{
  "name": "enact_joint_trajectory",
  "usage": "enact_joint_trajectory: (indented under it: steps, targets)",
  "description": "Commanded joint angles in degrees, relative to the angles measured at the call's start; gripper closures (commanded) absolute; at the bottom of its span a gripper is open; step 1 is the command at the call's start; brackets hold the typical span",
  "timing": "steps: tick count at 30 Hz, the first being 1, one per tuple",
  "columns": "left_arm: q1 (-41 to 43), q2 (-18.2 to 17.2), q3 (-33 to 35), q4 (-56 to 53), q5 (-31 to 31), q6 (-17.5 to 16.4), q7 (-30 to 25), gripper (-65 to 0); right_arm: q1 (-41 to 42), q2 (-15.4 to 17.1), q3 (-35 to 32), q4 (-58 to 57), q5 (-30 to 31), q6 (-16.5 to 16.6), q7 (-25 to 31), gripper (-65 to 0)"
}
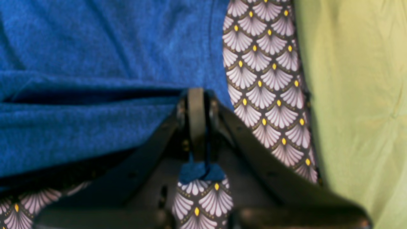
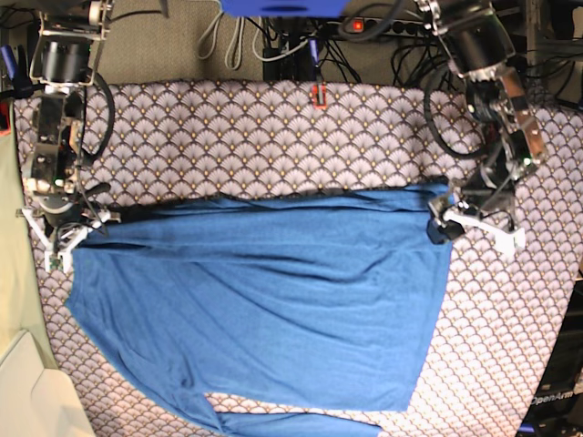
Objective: Fold the T-shirt properly
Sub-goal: 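Shift the left gripper's grip inward along the shirt edge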
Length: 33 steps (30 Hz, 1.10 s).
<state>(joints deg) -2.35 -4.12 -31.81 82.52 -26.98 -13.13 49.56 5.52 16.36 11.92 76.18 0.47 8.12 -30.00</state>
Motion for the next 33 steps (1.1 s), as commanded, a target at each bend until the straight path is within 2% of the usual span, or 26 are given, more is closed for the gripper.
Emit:
enact_joint_trajectory:
  steps: [1,6,20,33]
  targets:
    - [-0.16,-0.5,-0.23,2.18,-0.84,-0.28,-0.64,-54.3,1.12,0.91,0.34,1.05,-0.07,-0.25,1.47,0.0]
    - [1.34,-0.14,-0.23,5.08,-0.84,0.07,-0.64,-58.7,1.12,0.91,0.34,1.05,-0.07,-0.25,1.47,0.0]
    - [2.13,3.02,0.21,1.48,-0.75,0.16,-0.64,-58.6,1.03,0.21,0.34,1.05,-0.07,-0.25,1.47,0.0]
    - [3.36,3.11,-0.06,-1.16,-0.75,-0.19,-0.64,-58.6,1.03,0.21,0.34,1.05,-0.07,-0.25,1.47,0.0]
